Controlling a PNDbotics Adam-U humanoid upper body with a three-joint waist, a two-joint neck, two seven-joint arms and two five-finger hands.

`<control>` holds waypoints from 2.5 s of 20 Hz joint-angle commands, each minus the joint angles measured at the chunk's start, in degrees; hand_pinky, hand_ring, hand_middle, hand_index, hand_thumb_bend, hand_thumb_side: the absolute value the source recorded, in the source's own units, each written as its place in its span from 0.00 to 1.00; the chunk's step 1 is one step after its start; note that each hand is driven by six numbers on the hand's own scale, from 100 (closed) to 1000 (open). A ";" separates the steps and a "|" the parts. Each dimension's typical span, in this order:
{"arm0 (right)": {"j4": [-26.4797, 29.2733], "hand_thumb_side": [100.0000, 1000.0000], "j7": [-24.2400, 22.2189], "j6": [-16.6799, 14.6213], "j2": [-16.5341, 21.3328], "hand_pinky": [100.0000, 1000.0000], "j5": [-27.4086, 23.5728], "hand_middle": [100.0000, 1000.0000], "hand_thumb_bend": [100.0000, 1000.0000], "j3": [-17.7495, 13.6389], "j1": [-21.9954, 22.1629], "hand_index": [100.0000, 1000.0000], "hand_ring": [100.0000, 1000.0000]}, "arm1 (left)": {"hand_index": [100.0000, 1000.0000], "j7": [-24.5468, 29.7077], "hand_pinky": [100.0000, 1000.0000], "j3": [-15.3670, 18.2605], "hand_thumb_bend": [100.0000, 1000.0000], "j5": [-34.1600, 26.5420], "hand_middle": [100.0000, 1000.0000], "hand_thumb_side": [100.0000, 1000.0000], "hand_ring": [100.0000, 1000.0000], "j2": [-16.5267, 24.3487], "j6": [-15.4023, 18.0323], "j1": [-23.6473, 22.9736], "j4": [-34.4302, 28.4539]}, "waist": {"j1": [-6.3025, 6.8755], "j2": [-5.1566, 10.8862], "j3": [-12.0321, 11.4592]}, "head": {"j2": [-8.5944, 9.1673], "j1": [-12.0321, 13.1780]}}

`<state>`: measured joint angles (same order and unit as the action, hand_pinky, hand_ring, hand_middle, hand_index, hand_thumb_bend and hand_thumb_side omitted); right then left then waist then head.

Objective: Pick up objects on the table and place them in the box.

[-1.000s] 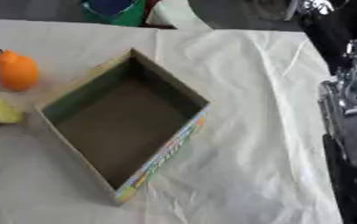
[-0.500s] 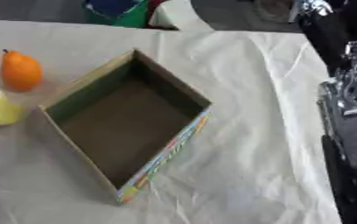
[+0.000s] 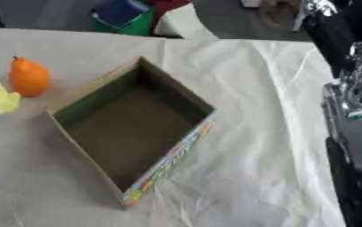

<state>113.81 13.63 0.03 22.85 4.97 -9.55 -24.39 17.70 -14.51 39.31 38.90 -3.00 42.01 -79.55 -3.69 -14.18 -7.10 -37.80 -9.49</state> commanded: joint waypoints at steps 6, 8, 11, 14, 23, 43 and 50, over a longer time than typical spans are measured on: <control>0.79 0.39 0.27 -0.40 0.90 0.73 -0.07 0.41 0.00 -0.46 -0.73 0.76 0.65 | 0.36 -1.94 0.26 1.08 0.00 -3.86 0.33 0.19 0.46 1.23 -4.52 3.25 -10.11 | 0.45 1.80 0.05 | -0.43 -0.57; 0.79 0.40 0.28 -0.57 0.95 0.73 -0.10 0.41 0.00 -0.39 -0.90 0.75 0.65 | 0.36 -2.20 0.26 0.51 0.00 -4.14 0.33 0.19 0.46 0.84 -5.58 3.85 -12.88 | 0.52 1.89 0.12 | -0.48 -1.37; 0.79 0.40 0.39 -0.70 0.86 0.73 -0.14 0.41 0.00 -0.40 -1.04 0.76 0.65 | 0.36 -2.36 0.26 -0.35 0.00 -4.23 0.33 0.20 0.45 -1.06 -7.25 5.21 -16.87 | 0.61 1.97 0.20 | -0.50 -2.32; 0.79 0.40 0.60 -0.85 0.74 0.73 -0.14 0.41 0.00 -0.44 -1.26 0.75 0.65 | 0.36 -2.52 0.26 -1.54 0.00 -3.08 0.33 0.21 0.45 -4.23 -8.46 7.02 -20.17 | 0.66 2.04 0.37 | -0.45 -2.31; 0.79 0.41 1.09 -1.02 0.48 0.73 -0.05 0.41 0.00 -0.59 -1.62 0.75 0.65 | 0.36 -0.34 0.26 -5.01 0.00 2.36 0.33 0.21 0.46 -14.29 -8.31 8.94 -20.05 | 1.11 2.18 0.66 | -0.60 -1.46; 0.79 0.41 0.69 -0.93 0.10 0.74 -0.19 0.41 0.00 -0.29 -1.88 0.75 0.65 | 0.39 0.57 0.29 -10.83 0.00 15.64 0.37 0.18 0.48 -21.41 -1.82 7.95 -11.96 | 1.52 1.76 0.81 | -0.30 -1.70; 0.79 0.41 0.38 -0.70 -0.02 0.74 -0.25 0.41 0.00 -0.12 -1.92 0.75 0.65 | 0.90 5.07 0.70 -16.86 0.31 20.20 0.82 0.50 0.86 -21.54 2.76 8.38 -5.92 | 2.04 1.35 1.34 | -0.35 -1.00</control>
<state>113.81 14.16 -0.63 21.91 4.90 -9.48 -25.71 21.95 -30.63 58.44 17.26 -1.24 49.06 -85.86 -1.66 -13.82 -5.78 -38.23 -10.60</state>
